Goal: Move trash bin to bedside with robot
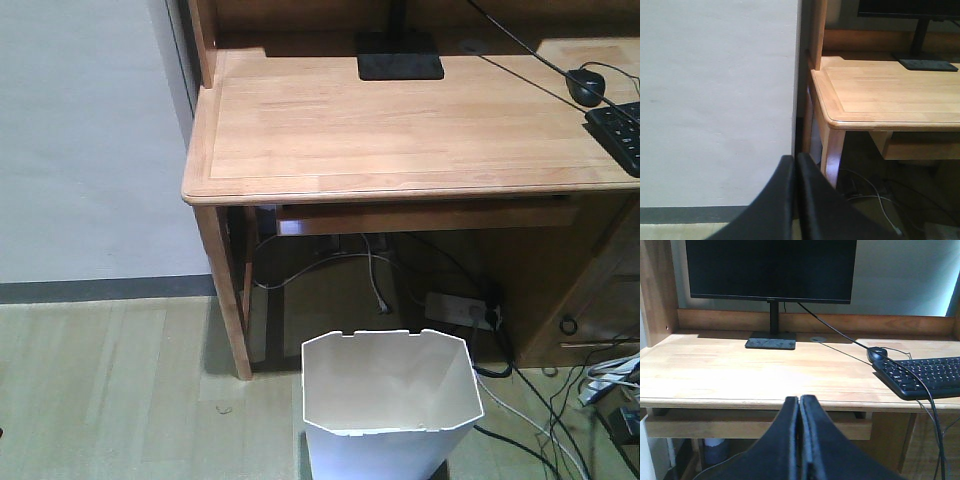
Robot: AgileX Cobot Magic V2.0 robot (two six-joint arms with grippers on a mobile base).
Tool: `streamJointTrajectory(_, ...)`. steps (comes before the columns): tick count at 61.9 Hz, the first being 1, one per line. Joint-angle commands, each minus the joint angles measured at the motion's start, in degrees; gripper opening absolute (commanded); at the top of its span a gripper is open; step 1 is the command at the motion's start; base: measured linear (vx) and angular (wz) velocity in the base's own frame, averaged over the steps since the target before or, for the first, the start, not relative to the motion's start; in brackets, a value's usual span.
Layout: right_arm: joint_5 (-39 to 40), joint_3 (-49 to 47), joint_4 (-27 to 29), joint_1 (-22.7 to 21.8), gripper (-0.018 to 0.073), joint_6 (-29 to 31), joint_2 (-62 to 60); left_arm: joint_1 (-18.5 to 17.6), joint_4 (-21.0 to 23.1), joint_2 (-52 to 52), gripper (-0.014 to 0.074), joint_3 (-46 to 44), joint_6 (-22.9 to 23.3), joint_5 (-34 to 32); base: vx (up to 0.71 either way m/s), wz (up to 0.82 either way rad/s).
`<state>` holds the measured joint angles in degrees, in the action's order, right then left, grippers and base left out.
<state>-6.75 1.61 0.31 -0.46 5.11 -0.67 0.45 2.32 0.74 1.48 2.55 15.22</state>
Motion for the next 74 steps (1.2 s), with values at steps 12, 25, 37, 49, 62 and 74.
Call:
streamJointTrajectory(12,4.1,0.4,-0.3,0.0,-0.0009,0.3,-0.7,0.0,0.2,0.8,-0.0006,0.7,0.3,-4.0,0.0,0.0)
streamJointTrajectory(25,4.1,0.4,-0.3,0.0,-0.0009,0.3,-0.7,0.0,0.2,0.8,-0.0006,0.7,0.3,-4.0,0.0,0.0)
streamJointTrajectory(37,4.1,0.4,-0.3,0.0,-0.0009,0.3,-0.7,0.0,0.2,0.8,-0.0006,0.7,0.3,-4.0,0.0,0.0)
streamJointTrajectory(49,4.1,0.4,-0.3,0.0,-0.0009,0.3,-0.7,0.0,0.2,0.8,-0.0006,0.7,0.3,-4.0,0.0,0.0)
streamJointTrajectory(62,4.2,0.4,-0.3,0.0,-0.0009,0.3,-0.7,0.0,0.2,0.8,-0.0006,0.7,0.3,-4.0,0.0,0.0)
streamJointTrajectory(74,7.7,0.2,0.1,0.0,-0.0009,0.1,-0.7,0.0,0.2,0.8,-0.0006,0.7,0.3,-4.0,0.0,0.0)
